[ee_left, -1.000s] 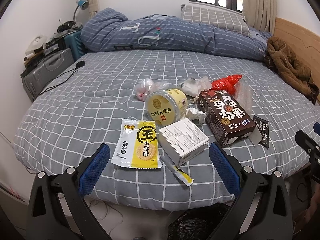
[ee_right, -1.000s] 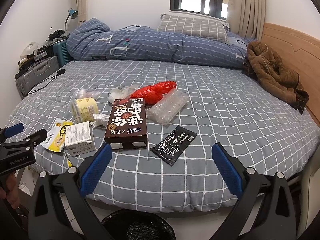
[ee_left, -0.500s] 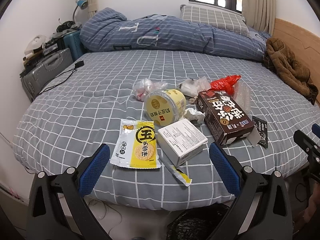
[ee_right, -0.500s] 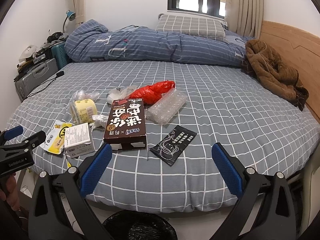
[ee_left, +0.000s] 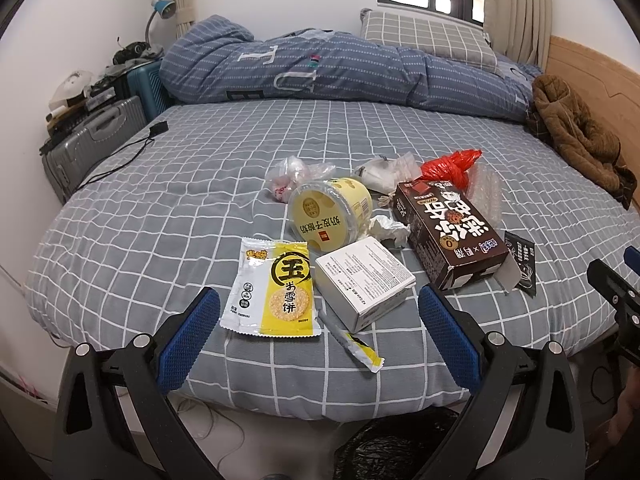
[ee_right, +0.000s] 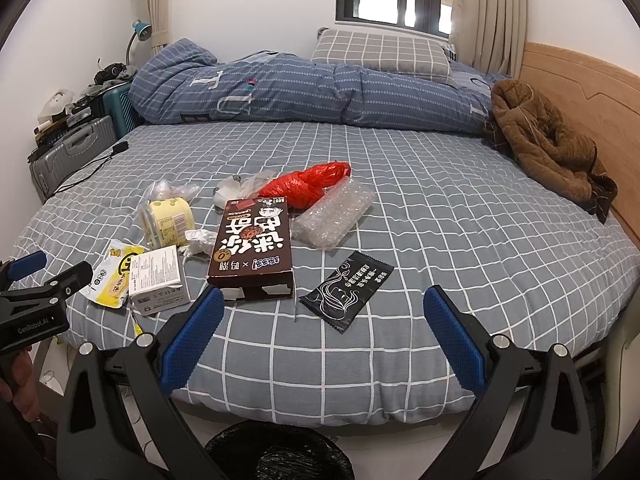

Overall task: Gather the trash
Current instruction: 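Grasp the yellow cheese cup with the left tool while the right tool grasps the brown cookie box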

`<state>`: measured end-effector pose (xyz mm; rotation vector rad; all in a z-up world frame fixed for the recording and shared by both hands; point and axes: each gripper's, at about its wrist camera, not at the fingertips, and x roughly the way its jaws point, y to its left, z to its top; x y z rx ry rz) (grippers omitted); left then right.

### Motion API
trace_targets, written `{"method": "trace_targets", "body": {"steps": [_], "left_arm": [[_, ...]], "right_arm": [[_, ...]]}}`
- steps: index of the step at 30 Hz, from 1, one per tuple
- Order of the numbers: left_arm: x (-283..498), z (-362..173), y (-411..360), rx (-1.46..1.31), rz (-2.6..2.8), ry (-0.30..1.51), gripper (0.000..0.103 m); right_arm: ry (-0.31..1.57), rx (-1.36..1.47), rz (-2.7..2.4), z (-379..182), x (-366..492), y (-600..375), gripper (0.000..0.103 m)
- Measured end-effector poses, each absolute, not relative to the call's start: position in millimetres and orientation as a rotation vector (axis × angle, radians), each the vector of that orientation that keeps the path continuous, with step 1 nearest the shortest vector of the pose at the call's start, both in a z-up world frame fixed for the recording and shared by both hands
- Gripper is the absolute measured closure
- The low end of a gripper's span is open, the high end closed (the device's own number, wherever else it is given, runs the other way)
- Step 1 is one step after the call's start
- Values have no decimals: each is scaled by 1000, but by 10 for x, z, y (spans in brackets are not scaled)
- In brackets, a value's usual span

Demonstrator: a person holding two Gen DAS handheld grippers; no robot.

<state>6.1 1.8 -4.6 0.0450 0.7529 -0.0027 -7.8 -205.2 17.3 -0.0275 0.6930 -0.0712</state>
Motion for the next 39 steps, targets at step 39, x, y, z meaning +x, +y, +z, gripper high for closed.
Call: {"method": "trace_targets", "body": {"steps": [39], "left_arm": [[1504, -434, 178, 90, -148, 894, 6]], "right_arm": [[825, -71, 33, -257, 946, -1503, 7]]}}
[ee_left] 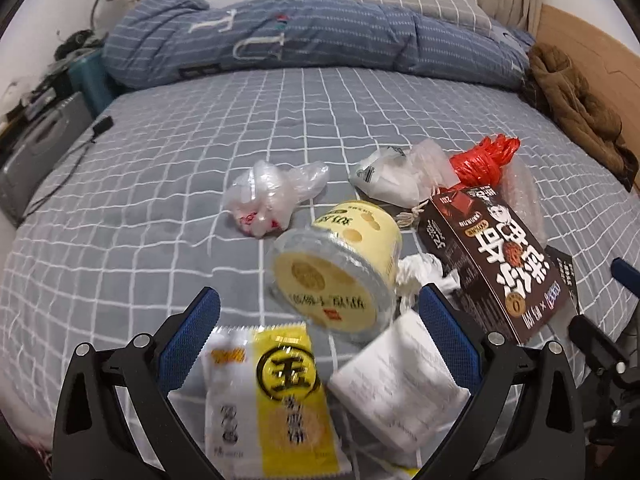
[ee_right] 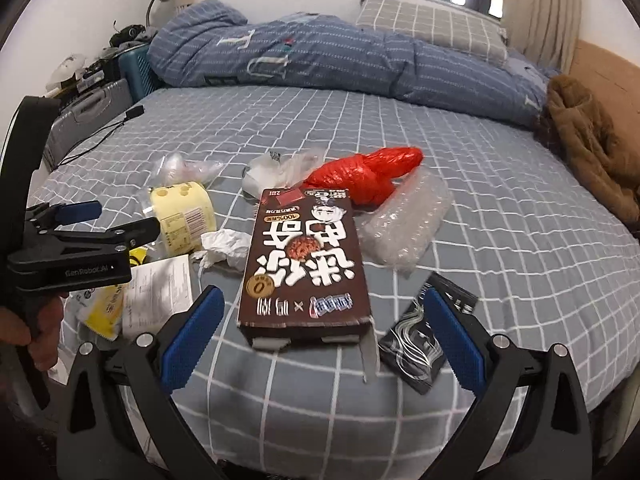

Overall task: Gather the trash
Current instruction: 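Grasp the yellow cheese cup with the left tool while the right tool grasps the brown cookie box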

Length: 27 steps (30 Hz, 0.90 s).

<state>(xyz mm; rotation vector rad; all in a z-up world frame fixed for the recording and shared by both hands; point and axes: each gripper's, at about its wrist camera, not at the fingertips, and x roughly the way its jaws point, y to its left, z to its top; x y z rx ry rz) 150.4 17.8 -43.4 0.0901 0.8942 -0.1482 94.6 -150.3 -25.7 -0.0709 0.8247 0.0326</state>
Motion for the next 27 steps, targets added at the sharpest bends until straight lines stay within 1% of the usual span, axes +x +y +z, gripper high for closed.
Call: {"method": "trace_targets", "body": {"steps": [12, 22, 24, 27], "left_arm": [[1897, -688, 105, 148, -201, 948, 6], [2082, -810, 102, 122, -241, 963, 5], [2089, -822, 94, 121, -242, 964, 7], [2097, -841, 101, 95, -263, 980, 17]], "right_arm": [[914, -86, 34, -582, 1239, -1413, 7], [955, -86, 26, -737, 1317, -1398, 7], [956, -89, 25, -747, 1324, -1391, 8], [957, -86, 27, -750, 1325, -1390, 10]]}}
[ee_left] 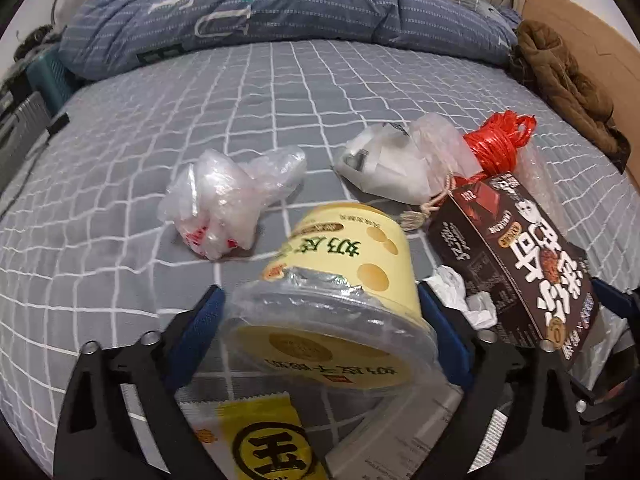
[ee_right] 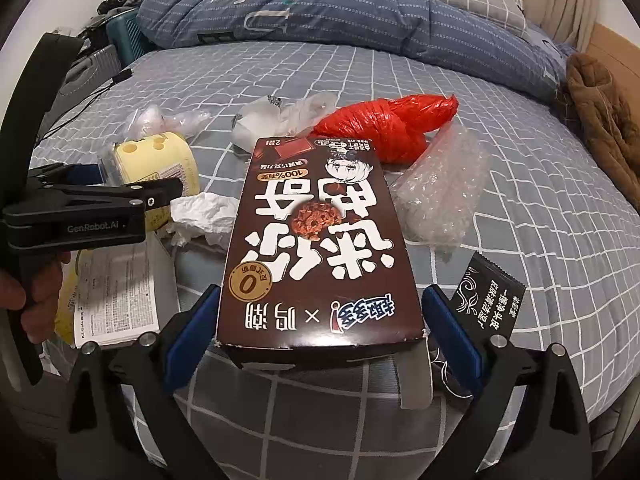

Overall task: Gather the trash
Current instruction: 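Grasp the yellow cheese cup with the left tool while the right tool grasps the brown cookie box, then lift the cup and box and carry both down toward the black bin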

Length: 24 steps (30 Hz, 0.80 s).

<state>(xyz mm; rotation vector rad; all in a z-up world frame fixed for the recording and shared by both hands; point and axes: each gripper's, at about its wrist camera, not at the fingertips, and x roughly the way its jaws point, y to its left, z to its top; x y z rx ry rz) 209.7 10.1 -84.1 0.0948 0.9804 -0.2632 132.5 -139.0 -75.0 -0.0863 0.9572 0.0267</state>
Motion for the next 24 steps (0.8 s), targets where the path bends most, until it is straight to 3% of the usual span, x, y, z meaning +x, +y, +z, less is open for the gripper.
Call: {"method": "trace_targets", "body": {"steps": [24], "left_arm": [[1812, -423, 141, 52, -191, 858, 18]], "right_arm": [[858, -67, 24, -465, 1172, -1425, 15]]}}
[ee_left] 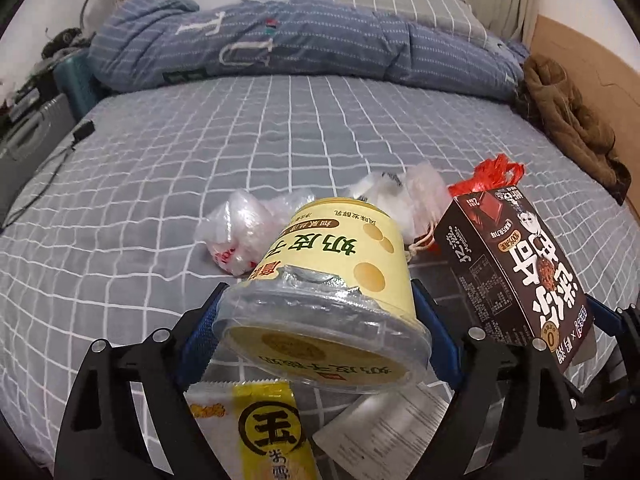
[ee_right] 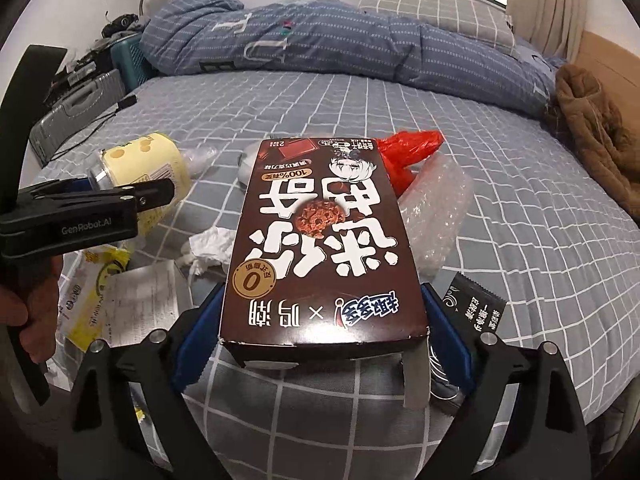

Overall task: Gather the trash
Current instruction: 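Lift the cup and box and carry both down toward the black bin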

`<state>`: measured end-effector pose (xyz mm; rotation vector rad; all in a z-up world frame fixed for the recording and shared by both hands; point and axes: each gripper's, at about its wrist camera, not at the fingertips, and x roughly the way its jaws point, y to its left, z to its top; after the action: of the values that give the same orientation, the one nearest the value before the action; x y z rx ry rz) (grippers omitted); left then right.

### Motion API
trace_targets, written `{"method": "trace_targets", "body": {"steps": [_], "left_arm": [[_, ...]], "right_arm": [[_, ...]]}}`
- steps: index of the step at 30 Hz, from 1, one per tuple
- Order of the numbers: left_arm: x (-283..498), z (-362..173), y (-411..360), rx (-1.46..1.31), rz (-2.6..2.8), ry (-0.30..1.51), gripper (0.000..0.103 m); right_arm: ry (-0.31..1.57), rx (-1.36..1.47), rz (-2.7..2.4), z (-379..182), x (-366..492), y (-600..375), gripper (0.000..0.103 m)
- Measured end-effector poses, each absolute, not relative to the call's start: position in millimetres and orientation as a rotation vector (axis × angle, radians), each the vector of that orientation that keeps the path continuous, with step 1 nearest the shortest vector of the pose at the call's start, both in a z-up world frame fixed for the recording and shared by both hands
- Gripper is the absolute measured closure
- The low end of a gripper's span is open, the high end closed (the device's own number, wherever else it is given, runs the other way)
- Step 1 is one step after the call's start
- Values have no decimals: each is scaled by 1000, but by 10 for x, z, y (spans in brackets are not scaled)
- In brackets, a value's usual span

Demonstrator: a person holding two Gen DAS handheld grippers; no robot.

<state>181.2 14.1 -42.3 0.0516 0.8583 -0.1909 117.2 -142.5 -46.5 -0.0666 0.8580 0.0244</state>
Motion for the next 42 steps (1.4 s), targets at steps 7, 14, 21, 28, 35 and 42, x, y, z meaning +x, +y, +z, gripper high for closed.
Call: {"method": "trace_targets", "body": {"steps": [7, 14, 21, 28, 35, 42], "left_arm": [[1574, -269, 152, 44, -162, 815, 18], [1314, -253, 165, 32, -149, 809, 18], [1028, -219, 127, 20, -144, 805, 18], [760, -202, 122, -7, -142, 809, 18], [443, -206, 59, -11, -142, 807, 18], [153, -246, 48, -16, -138, 815, 18]], "right_arm": [[811, -60, 28, -300, 1025, -1457, 15], [781, -57, 23, -181, 847, -1497, 15], [767, -32, 17, -126, 594, -1537, 15], [746, -19, 9, -4, 406, -1557, 15], [724, -21, 12, 73, 150, -1567, 15], [703, -19, 24, 171, -126, -1562, 15]]}}
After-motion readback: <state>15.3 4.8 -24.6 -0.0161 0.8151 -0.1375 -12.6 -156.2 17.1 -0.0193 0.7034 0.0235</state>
